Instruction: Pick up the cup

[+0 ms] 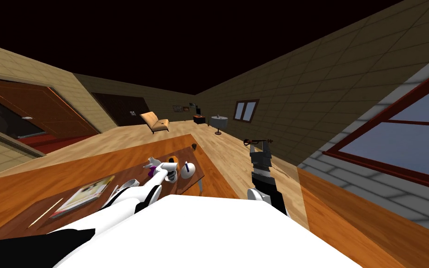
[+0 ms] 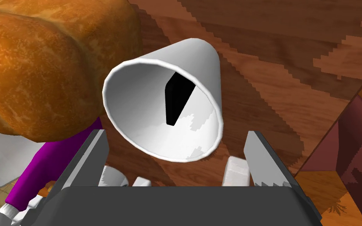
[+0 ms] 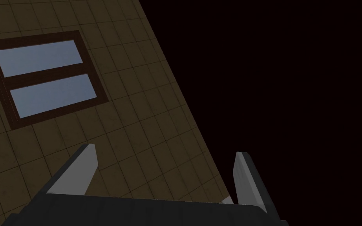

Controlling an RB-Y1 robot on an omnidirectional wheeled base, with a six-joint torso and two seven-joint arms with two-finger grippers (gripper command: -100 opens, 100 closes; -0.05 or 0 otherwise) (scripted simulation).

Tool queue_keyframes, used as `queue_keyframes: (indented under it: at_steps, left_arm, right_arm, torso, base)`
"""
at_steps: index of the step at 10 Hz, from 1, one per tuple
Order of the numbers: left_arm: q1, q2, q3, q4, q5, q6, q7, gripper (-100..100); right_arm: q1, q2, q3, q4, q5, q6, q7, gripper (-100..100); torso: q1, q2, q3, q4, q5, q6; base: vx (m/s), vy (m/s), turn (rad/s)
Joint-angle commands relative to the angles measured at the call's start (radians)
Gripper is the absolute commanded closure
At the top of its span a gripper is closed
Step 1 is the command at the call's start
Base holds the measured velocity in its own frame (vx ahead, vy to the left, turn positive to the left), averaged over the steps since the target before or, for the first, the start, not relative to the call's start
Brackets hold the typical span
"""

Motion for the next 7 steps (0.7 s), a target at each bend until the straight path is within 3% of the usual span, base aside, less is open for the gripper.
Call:
queue_keyframes:
  at_steps: [1, 6, 7]
  left_arm:
    - [-0.008, 0.005, 0.001, 0.050, 0.000, 0.020, 0.008, -100]
    - [-0.008, 0.008, 0.003, 0.087, 0.003, 0.029, 0.008, -100]
    - [-0.008, 0.008, 0.003, 0.090, 0.004, 0.029, 0.008, 0]
  right_arm:
    - [0.000, 0.000, 0.000, 0.000, 0.000, 0.000, 0.000, 0]
    - [0.000, 0.000, 0.000, 0.000, 0.000, 0.000, 0.000, 0]
    - [0.000, 0.000, 0.000, 0.000, 0.000, 0.000, 0.000, 0]
  torso:
    - [0.000, 0.000, 0.000, 0.000, 0.000, 0.000]
    - [0.000, 0.000, 0.000, 0.000, 0.000, -0.001]
    - [-0.001, 0.000, 0.000, 0.000, 0.000, -0.001]
  base:
    - [0.007, 0.034, -0.129]
    - [0.006, 0.014, -0.041]
    - [0.000, 0.000, 0.000]
